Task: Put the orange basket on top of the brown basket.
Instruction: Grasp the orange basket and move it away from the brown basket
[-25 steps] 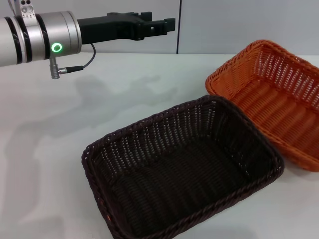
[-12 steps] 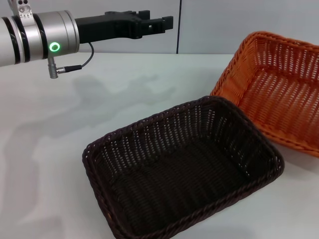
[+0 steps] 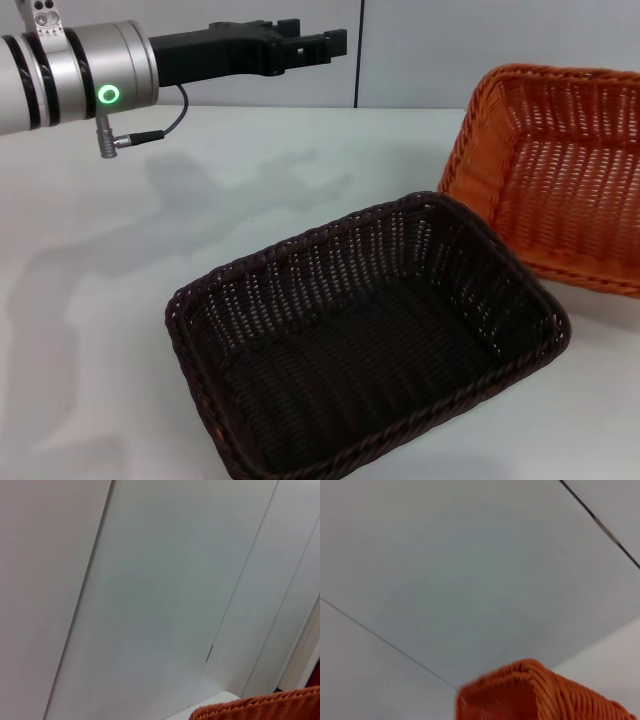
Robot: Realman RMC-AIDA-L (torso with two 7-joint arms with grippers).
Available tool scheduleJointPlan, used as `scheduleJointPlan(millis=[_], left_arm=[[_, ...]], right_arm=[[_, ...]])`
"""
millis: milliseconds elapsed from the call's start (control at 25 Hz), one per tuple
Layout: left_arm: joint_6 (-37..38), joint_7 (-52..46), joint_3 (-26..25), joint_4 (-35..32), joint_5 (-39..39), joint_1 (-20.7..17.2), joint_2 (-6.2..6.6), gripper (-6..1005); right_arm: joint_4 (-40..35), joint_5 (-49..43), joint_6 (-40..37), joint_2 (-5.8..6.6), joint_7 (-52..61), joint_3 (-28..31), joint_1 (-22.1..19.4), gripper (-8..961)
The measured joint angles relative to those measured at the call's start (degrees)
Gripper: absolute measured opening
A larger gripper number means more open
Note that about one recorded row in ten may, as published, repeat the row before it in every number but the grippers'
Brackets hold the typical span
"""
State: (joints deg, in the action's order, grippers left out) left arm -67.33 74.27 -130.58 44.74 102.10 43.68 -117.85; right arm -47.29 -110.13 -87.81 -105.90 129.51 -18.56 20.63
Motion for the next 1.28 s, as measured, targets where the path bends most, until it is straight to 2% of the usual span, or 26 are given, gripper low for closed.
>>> scheduleJointPlan(millis=[280, 520, 760, 1040, 1200, 1280], left_arm=[[0.4, 0.0, -0.3, 0.0, 0.0, 0.0, -0.01, 813], [0.8, 0.0, -0.4, 0.0, -0.5, 0.0, -0.01, 813], [0.8, 0.0, -0.4, 0.0, -0.6, -0.1, -0.01, 813], [1.3, 0.0, -0.3, -0.2, -1.4, -0.8, -0.02, 813], [1.3, 0.0, -0.3, -0.2, -1.4, -0.6, -0.01, 813], [1.3, 0.0, -0.1, -0.2, -1.5, -0.4, -0.01, 813]], right_arm=[[0.4, 8.2, -0.2, -0.99, -4.2, 0.4, -1.1, 286], [0.4, 9.2, 0.0, -1.56, -5.4, 0.7, -0.8, 255], [0.0, 4.8, 1.5, -1.32, -5.2, 0.5, -0.8, 224], [0.3, -0.8, 7.3, -1.23, -5.1, 0.7, -3.1, 199], [0.4, -4.3, 9.8, -1.62, -5.0, 0.7, -3.3, 66], [0.4, -5.7, 10.9, -1.89, -5.0, 0.7, -3.2, 39]])
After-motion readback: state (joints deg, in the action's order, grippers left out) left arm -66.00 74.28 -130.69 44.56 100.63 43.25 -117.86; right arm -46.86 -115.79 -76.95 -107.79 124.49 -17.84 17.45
